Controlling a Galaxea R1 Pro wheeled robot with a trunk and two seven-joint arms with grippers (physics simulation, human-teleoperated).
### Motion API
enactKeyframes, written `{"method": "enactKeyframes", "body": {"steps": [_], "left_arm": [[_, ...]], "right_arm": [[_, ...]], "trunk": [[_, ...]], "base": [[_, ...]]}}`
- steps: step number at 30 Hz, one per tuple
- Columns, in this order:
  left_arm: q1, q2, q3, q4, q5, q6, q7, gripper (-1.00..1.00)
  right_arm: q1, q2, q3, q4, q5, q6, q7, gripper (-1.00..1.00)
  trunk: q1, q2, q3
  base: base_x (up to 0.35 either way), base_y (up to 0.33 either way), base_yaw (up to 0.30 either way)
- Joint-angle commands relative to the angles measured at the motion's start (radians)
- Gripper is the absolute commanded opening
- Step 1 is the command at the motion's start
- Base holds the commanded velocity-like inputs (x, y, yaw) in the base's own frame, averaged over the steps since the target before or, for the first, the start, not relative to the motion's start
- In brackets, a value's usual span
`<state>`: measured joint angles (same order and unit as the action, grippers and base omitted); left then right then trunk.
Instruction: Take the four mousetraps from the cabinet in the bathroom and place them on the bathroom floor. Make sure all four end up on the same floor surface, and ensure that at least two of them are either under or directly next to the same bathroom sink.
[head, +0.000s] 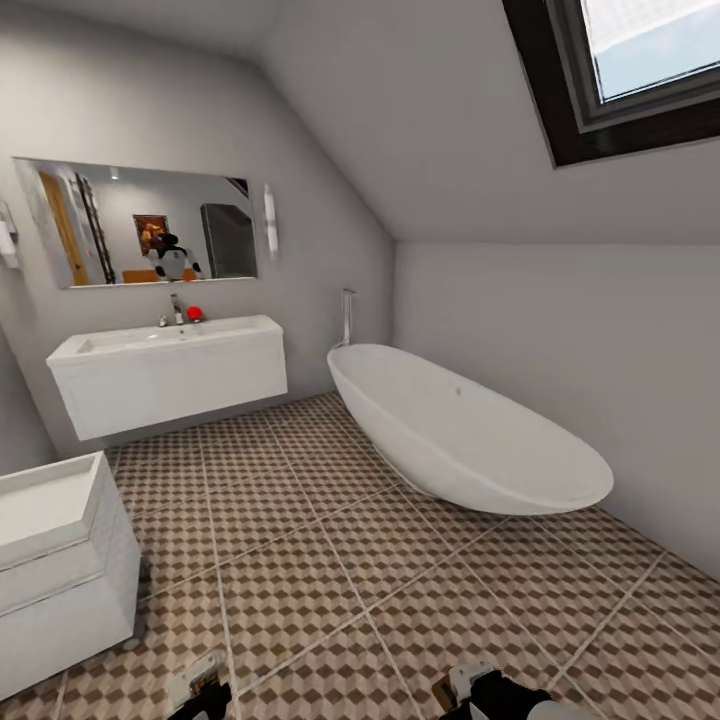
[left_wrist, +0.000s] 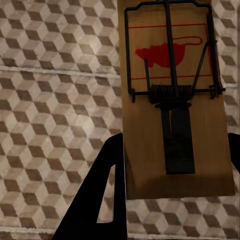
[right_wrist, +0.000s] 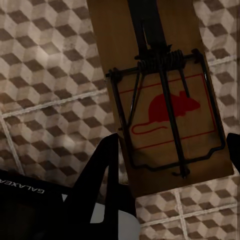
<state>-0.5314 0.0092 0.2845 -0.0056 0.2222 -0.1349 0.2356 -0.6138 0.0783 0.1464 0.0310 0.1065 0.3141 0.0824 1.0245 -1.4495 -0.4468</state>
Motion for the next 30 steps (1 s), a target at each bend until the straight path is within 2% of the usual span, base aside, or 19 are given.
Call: {"method": "enactKeyframes", "body": {"steps": [1,8,20,30], "left_arm": [[-0.001,0.000,-0.002,0.001,0.009,-0.004,0.002,-1.00],[-0.001,0.000,-0.002,0.001,0.008,-0.004,0.002,-1.00],[-0.001,0.000,-0.002,0.001,0.008,-0.005,0.002,-1.00],[-0.001,0.000,-0.002,0.001,0.008,-0.005,0.002,-1.00]], "right_arm": [[-0.001,0.000,0.005,0.001,0.009,0.002,0.005,-1.00],[-0.001,0.000,0.005,0.001,0.008,0.001,0.001,-1.00],[-0.001,0.000,0.005,0.001,0.008,0.001,0.000,-1.00],[-0.001,0.001,0.005,0.001,0.006,0.003,0.000,-1.00]], "trunk": [[0.001,-0.001,-0.001],[0.001,-0.001,-0.001],[0.001,-0.001,-0.001],[0.001,-0.001,-0.001]], "base": [[0.322,0.000,0.000],[0.322,0.000,0.027],[0.322,0.000,0.228],[0.322,0.000,0.022]]}}
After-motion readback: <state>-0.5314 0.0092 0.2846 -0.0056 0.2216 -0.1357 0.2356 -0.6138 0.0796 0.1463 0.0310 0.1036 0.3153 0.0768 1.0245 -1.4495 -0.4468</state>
